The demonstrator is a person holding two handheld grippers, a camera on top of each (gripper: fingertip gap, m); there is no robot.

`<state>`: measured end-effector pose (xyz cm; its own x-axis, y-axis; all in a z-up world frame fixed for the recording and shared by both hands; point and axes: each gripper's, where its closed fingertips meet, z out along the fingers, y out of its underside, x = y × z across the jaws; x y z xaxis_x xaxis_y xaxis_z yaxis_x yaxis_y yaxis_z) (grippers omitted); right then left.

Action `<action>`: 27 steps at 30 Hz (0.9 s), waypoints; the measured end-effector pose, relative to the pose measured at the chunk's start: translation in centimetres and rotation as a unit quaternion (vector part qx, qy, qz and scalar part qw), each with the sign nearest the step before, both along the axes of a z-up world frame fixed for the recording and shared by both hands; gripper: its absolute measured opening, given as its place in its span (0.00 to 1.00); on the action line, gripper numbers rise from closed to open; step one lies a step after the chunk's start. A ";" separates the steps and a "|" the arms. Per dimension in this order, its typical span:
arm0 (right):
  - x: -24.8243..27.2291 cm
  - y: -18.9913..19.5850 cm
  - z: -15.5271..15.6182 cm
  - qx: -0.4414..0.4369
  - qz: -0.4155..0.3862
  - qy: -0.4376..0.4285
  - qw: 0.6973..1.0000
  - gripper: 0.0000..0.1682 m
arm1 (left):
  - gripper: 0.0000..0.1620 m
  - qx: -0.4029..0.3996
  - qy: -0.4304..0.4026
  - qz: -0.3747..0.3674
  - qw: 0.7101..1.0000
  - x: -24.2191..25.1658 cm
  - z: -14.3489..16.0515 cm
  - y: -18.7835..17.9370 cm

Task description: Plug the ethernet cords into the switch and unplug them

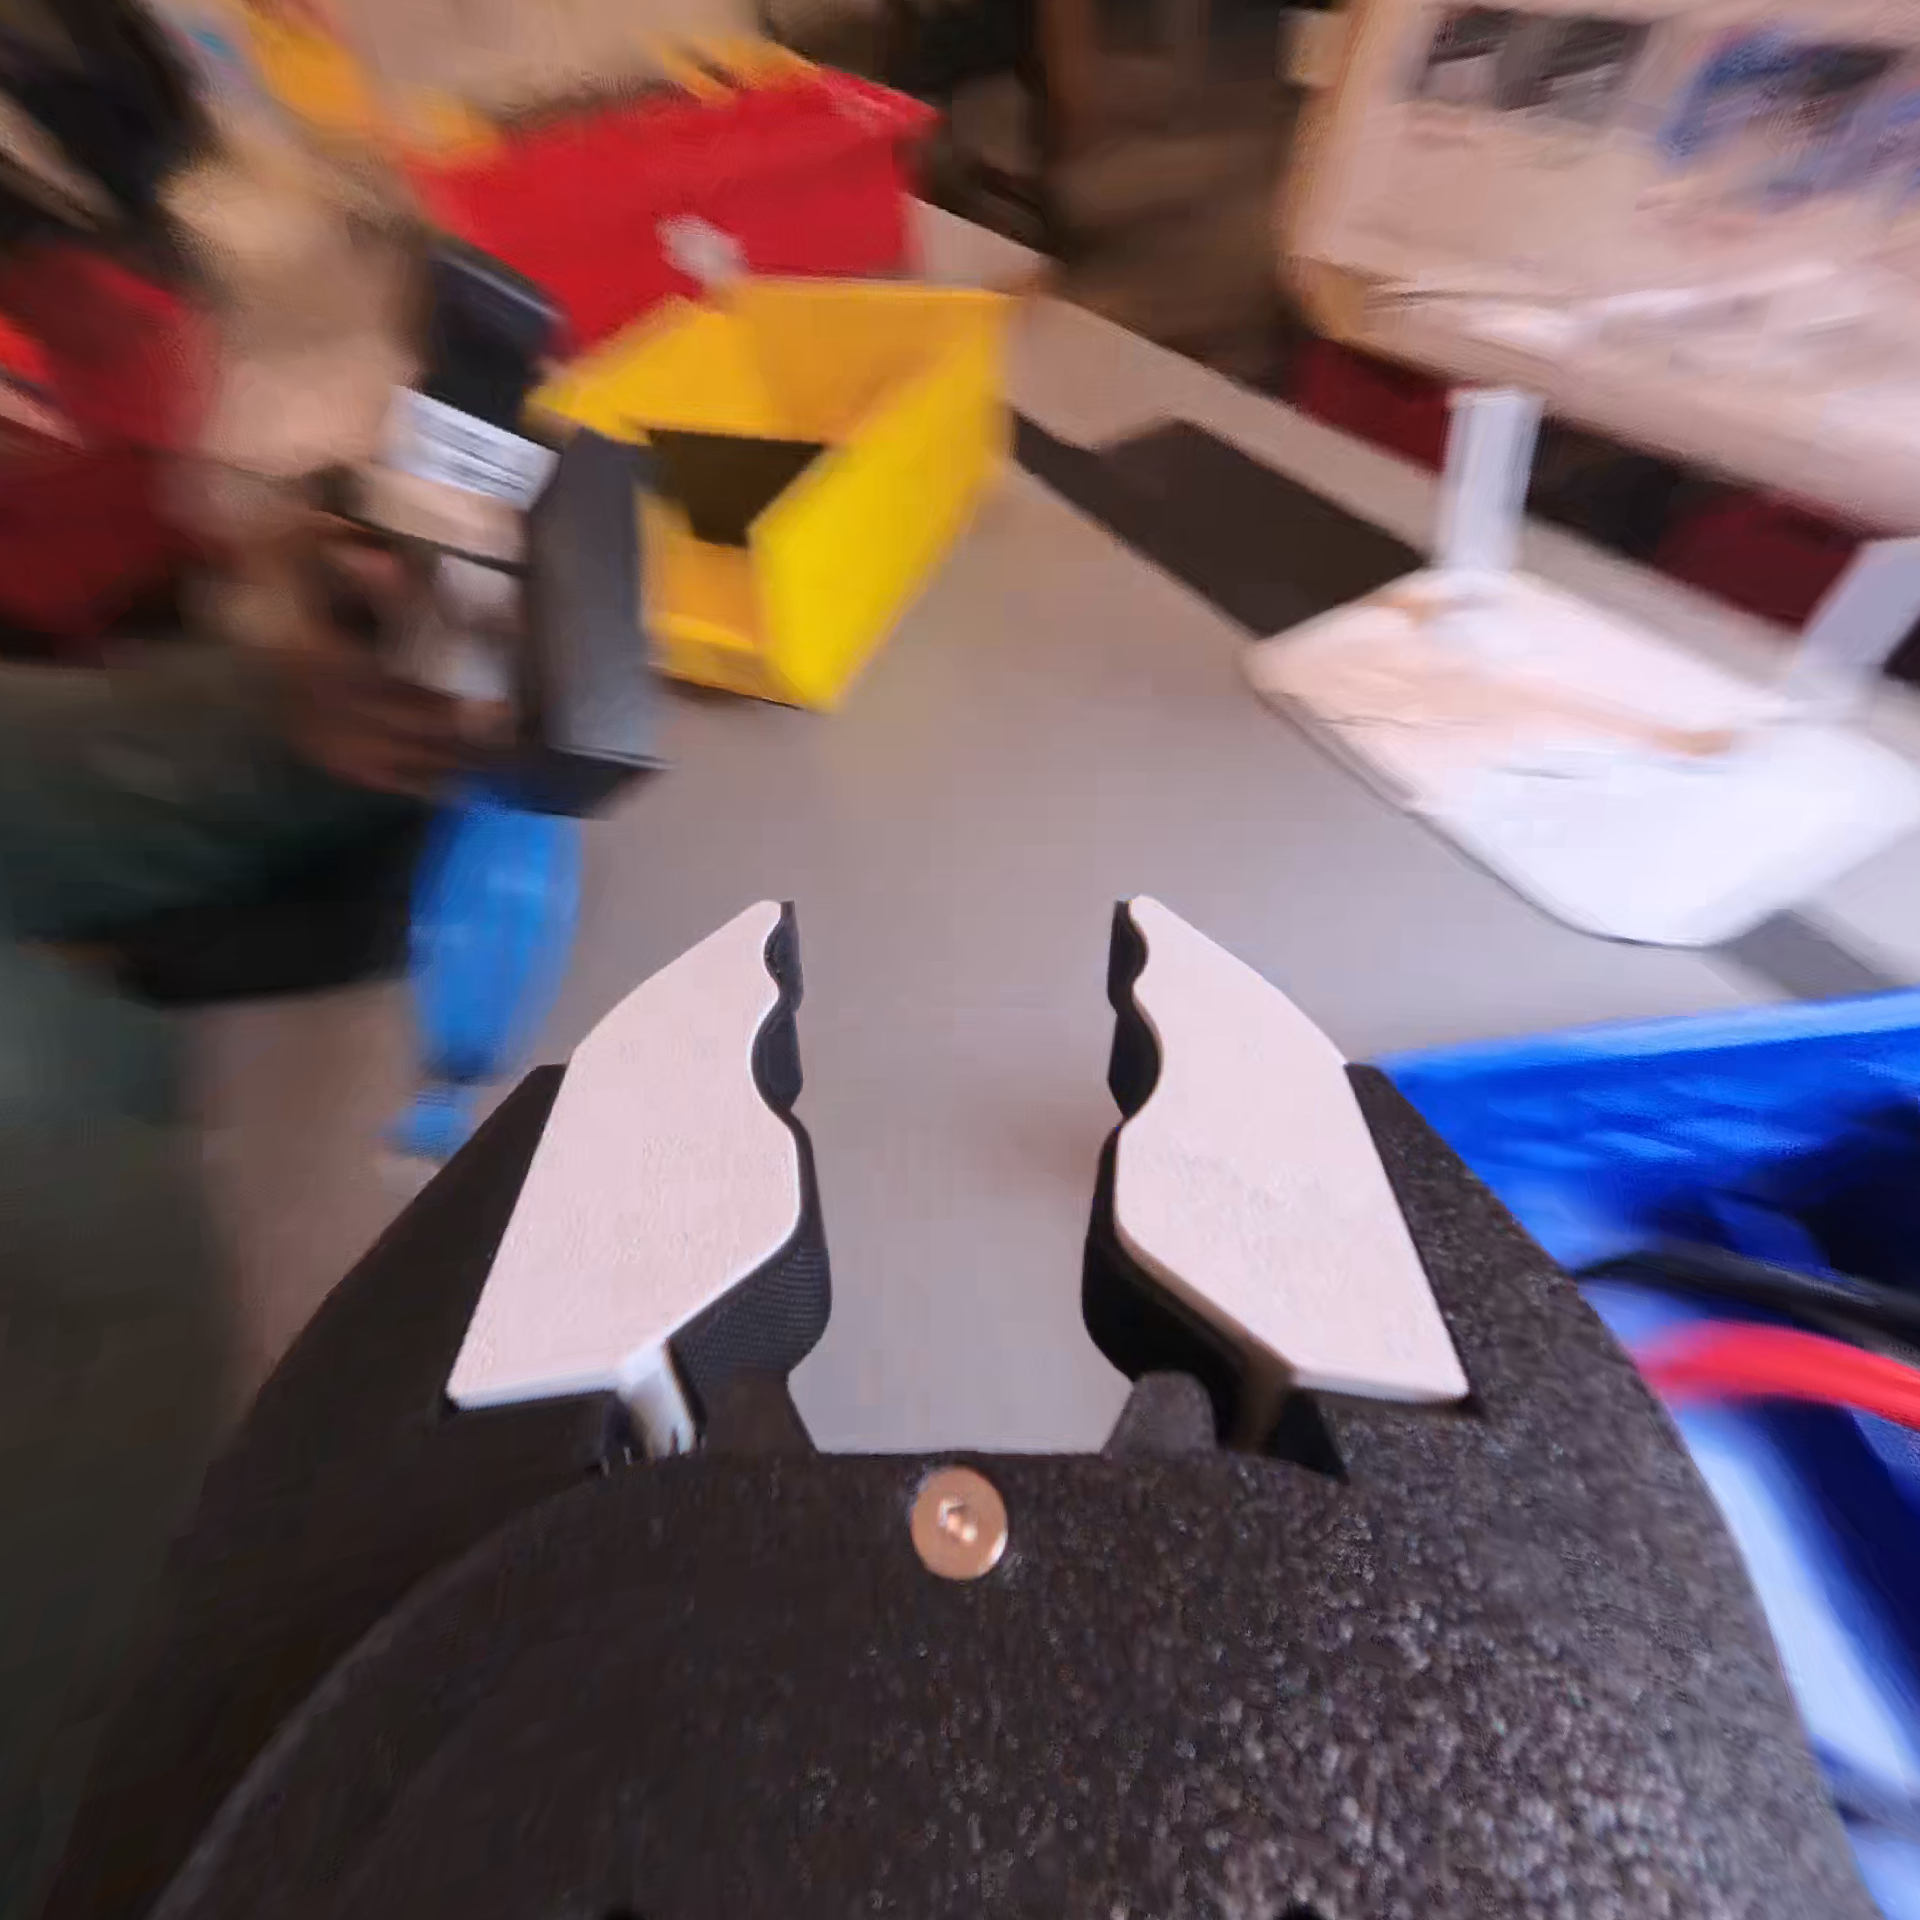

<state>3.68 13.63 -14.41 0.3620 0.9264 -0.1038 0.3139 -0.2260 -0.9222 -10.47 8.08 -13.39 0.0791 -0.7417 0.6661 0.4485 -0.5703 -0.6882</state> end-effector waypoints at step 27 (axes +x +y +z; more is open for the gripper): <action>-2.7 -9.0 -2.1 -0.099 0.283 -0.222 0.928 0.08 | 0.17 -0.021 0.208 -0.205 0.956 6.0 -7.0 -6.2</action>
<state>0.96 4.63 -16.48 -0.1285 0.9600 -0.2490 0.7734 -0.0601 -0.6310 -4.45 1.91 -20.39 0.0520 -0.7411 0.6694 -0.1265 -0.6698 -0.7317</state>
